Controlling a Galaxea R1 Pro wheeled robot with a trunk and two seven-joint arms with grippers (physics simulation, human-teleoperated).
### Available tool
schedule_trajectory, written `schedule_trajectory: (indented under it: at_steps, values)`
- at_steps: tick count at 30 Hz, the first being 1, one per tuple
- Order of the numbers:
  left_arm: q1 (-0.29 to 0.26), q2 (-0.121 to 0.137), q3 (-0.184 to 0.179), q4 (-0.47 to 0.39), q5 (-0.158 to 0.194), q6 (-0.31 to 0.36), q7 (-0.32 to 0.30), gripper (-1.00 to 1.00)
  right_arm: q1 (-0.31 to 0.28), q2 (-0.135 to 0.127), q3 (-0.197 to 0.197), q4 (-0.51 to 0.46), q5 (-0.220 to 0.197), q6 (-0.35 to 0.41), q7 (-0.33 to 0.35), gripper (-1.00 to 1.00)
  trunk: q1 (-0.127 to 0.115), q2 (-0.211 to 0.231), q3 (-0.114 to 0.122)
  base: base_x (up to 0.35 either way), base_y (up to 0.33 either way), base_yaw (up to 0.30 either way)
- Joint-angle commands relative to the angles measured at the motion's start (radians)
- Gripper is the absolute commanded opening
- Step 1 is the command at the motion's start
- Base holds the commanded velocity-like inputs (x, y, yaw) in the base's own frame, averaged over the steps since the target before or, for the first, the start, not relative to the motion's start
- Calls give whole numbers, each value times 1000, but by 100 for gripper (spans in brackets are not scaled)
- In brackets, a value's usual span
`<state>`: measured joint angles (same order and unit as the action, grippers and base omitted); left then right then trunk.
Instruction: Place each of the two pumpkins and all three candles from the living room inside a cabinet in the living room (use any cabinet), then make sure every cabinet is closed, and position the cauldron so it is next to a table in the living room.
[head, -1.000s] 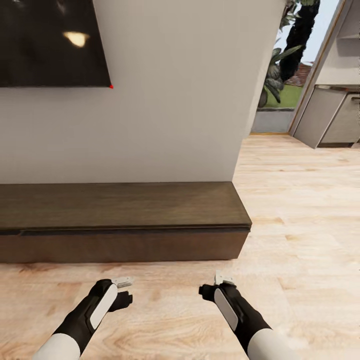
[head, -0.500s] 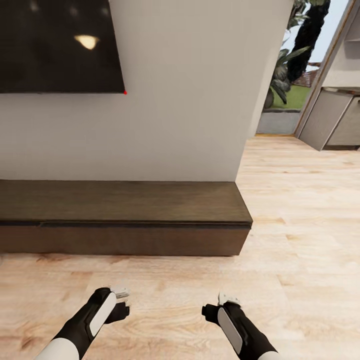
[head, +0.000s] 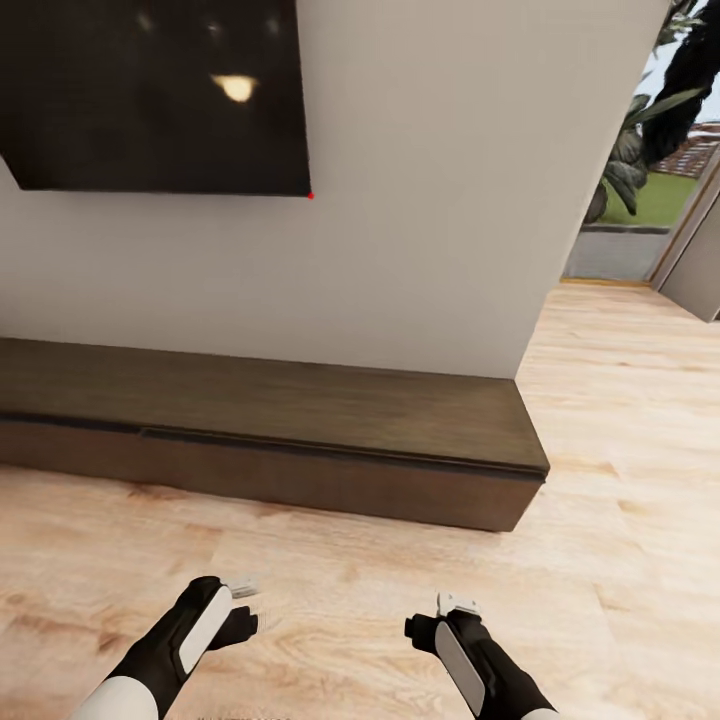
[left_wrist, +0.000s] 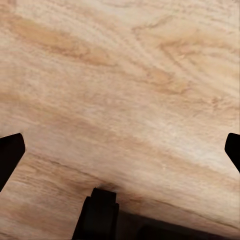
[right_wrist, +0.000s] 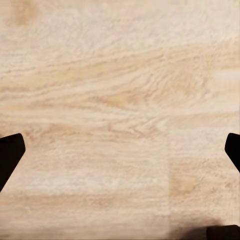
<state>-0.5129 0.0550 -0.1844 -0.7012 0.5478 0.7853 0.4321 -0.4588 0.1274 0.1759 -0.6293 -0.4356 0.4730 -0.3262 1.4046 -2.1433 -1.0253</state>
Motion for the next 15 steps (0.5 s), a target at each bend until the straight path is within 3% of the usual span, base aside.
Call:
schedule_trajectory:
  at_steps: [1, 15]
  values:
    - [0, 0, 0, 0, -1, 0, 1, 100, 0, 0, 0, 0, -1, -1, 0, 100, -4, 7, 3, 0, 0, 272]
    - [0, -4, 0, 0, -8, 0, 4, 100, 0, -1, 3, 73, 3, -84, 2, 100, -58, 105, 41, 0, 0, 272]
